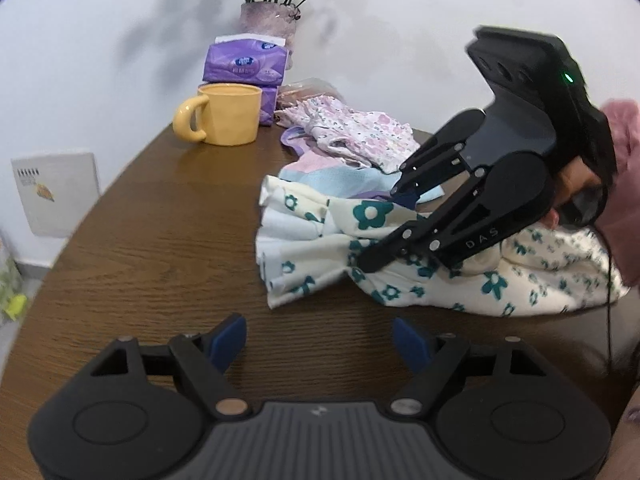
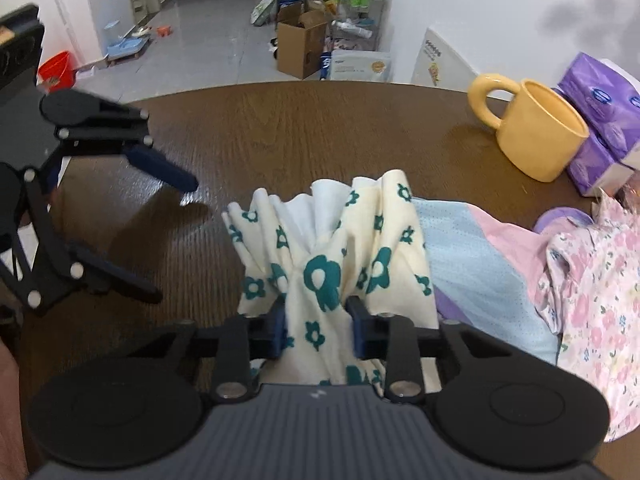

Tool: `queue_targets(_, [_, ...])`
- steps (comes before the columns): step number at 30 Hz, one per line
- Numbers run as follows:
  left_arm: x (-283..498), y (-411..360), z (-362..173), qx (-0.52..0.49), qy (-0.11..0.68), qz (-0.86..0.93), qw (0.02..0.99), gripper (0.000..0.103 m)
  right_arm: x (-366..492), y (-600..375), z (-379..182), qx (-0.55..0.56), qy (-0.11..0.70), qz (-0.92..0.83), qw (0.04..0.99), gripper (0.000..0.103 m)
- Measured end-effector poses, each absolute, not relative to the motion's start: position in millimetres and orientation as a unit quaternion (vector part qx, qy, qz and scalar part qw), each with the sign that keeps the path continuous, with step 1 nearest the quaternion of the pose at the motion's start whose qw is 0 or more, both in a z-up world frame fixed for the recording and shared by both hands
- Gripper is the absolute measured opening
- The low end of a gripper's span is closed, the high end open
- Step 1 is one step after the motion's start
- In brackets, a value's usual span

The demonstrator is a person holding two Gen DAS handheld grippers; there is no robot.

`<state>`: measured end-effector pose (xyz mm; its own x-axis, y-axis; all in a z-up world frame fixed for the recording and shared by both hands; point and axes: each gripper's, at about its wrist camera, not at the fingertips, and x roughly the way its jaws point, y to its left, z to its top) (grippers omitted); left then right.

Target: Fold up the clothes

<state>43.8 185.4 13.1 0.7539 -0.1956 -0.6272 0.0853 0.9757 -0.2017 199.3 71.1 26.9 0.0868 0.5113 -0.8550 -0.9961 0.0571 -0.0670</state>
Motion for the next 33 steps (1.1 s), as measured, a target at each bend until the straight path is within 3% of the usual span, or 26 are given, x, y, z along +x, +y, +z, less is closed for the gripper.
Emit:
queue_targets(14, [88.7,210.6,-0.8,-0.380,0.291,-0.092,0.873,0.086,199.1,23.0,44.4,-0.251,0.299,0.604,0.695,0.020])
queue_targets(22, [106.0,205.3,-3.3,-0.408,0.284,-0.054,0.866,0.084,185.1,18.0,41.3,-0.252,0.286,0.613,0.692,0.020])
queue_targets(24, [108.7,201.5,-3.3,-0.406,0.278,-0.046,0.869,0.075,183.0,17.3,41.6,-0.254,0.285,0.613,0.692,0.020])
queue_targets(26, [110.9,197.8,-3.7,-0.407,0.273,-0.045,0.871,0.036,180.2,17.0,43.1,-0.259,0.284,0.610,0.693,0.021])
queue_targets(28, [110.5,195.2,-2.0,-0.399,0.262,-0.036,0.878,0.018,178.0,16.1,44.7,-0.263,0.286,0.605,0.695,0.029])
queue_targets(31, [109.1,189.6,2.3,-0.376,0.250,-0.026,0.892,0.012,177.0,8.4,50.0,-0.256,0.295,0.593,0.704,0.044])
queue_targets(33, [107.0,183.6,7.7,-0.347,0.245,-0.025,0.905,0.011,178.1,-8.7,58.1,-0.243,0.294,0.581,0.718,0.048])
